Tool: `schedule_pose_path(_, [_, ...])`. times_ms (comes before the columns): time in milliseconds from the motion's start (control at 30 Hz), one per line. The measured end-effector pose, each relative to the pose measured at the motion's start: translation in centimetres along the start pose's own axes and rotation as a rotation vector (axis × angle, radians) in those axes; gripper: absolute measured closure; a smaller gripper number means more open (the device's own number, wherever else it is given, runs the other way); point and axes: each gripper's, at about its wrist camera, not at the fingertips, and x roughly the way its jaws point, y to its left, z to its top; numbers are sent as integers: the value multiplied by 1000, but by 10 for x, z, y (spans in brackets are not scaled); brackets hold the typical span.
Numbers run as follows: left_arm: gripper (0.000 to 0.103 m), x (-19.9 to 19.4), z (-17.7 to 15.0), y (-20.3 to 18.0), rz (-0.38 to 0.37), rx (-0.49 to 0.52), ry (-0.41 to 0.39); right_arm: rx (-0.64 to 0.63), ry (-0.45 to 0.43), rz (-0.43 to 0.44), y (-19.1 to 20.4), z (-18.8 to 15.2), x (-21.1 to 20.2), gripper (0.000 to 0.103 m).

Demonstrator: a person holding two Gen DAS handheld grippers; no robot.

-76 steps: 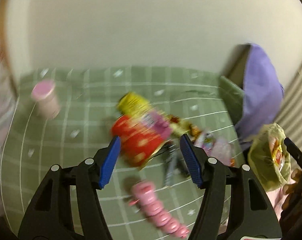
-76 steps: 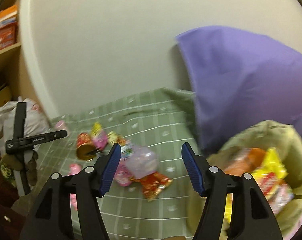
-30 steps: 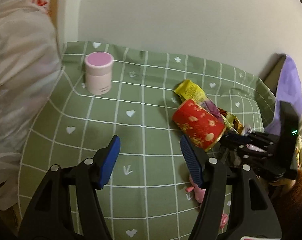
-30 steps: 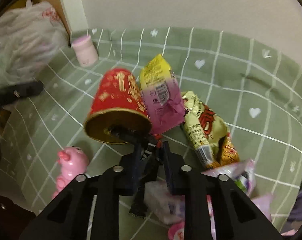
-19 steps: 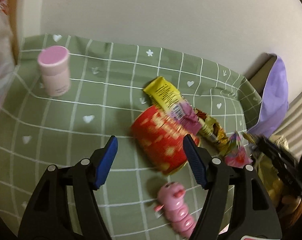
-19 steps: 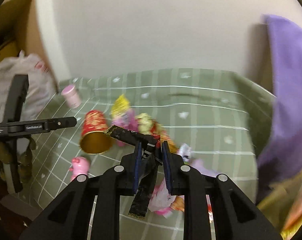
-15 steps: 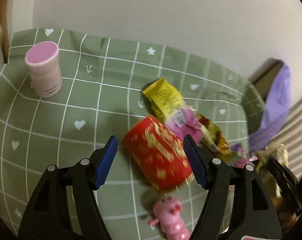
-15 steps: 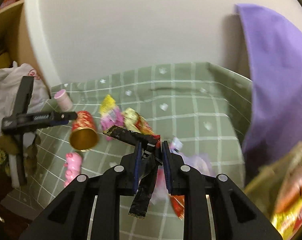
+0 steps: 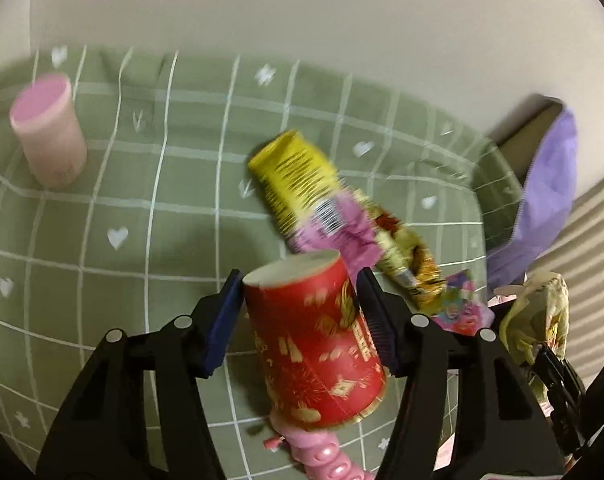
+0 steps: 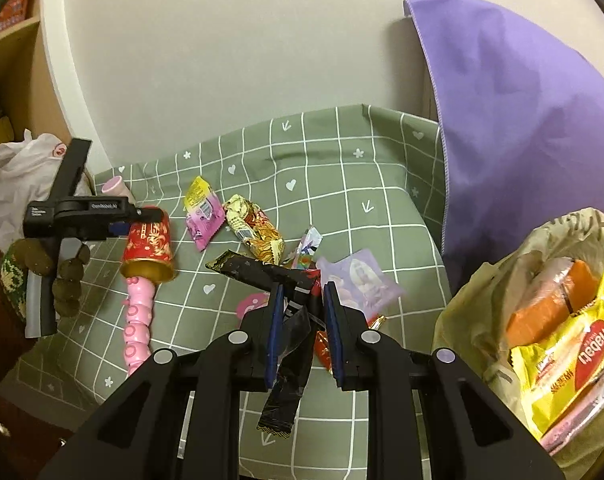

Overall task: Collect trash
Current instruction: 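Grasp the red paper cup with the left gripper while the right grasps a dark wrapper, then carry the red cup and dark wrapper over the yellow-green trash bag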

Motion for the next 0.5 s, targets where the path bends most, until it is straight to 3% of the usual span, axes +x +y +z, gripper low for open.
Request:
schedule_pose_path(333, [49,-61,-3,-57,42,229,-202,-28,-67,-29,7,-1,-29,83])
schedule_pose_path(500, [49,-94,-1,-102,-5,343,-296,-28,-136,-68,1,10,-55,83])
